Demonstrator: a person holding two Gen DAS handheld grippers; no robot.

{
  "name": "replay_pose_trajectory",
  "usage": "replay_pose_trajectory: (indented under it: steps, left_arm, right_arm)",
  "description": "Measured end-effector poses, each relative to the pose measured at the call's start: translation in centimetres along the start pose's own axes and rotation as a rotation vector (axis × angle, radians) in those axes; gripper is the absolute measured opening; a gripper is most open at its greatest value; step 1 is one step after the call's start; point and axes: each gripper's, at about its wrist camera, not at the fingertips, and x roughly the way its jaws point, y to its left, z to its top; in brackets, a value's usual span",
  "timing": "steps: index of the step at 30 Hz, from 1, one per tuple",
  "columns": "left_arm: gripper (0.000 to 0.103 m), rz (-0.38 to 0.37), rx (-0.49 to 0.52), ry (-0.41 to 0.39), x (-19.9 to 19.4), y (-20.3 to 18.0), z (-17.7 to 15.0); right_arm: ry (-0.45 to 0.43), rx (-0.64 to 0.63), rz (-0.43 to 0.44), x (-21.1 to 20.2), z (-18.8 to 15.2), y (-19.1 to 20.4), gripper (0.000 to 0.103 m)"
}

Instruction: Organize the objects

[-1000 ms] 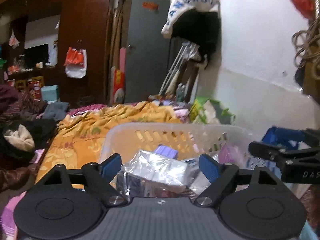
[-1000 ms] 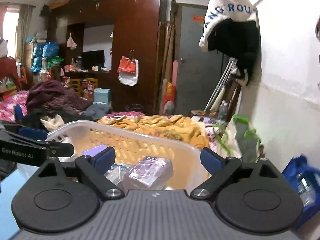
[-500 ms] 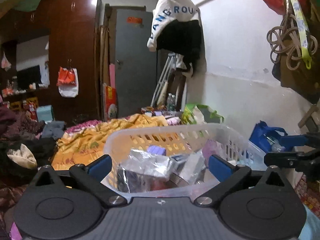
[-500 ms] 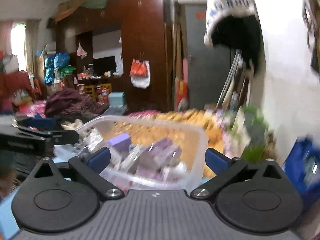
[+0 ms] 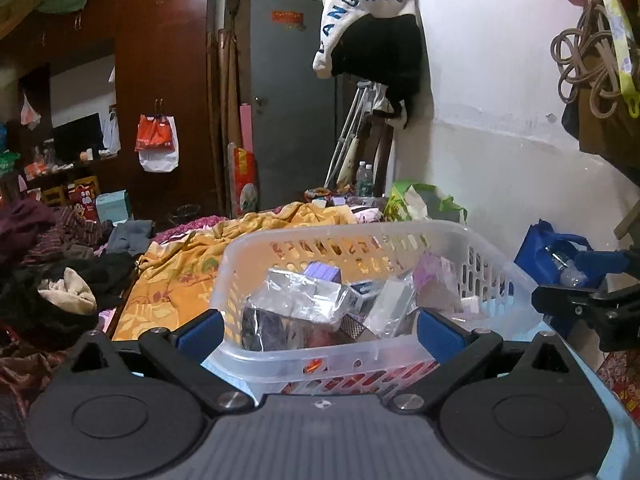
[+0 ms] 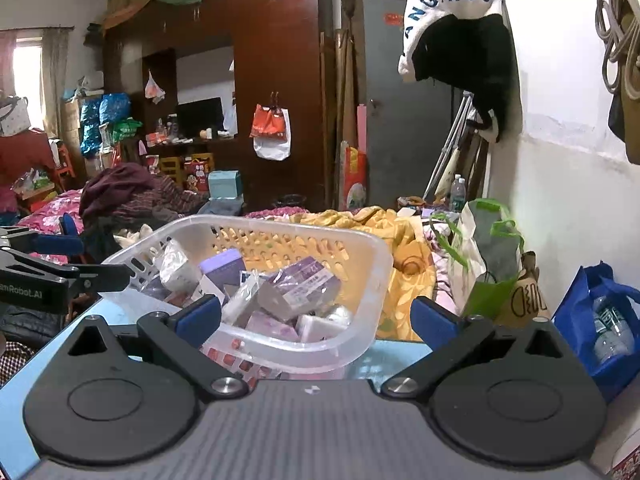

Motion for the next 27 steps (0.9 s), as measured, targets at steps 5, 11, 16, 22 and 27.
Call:
replay_pose_trajectory:
  steps: [5,11,16,22,27]
  left_arm:
    - [0.103,0.005,-0.004,0.011,0.6,-0.1,-0.4]
    - [0.103,0.016,-0.014,0.017,0.7,0.1,-0.5]
    - [0.103,0.035,-0.019,0.008,0.6,0.0,-0.6]
    - [0.103,0.019,-0.018,0.018,0.8,0.0,-0.7]
    - [0.103,0.017,-0.016,0.021,0.9,-0.1,-0.7]
  right_arm:
    - [-0.002,-0.009,-0.010,0.0,-0.5,-0.1,0.103]
    - [0.000,-0.011,0.008,0.2,-0.7,-0.3,0.103]
    - [-0.001,0.009,0.014,0.2,-0.9,-0.6,0.103]
    - [0.007,0.052,0.024,0.4,-1.0,-1.2,0.103]
    - [0.011,0.057,0.017,0.4,-1.3,-1.3,0.103]
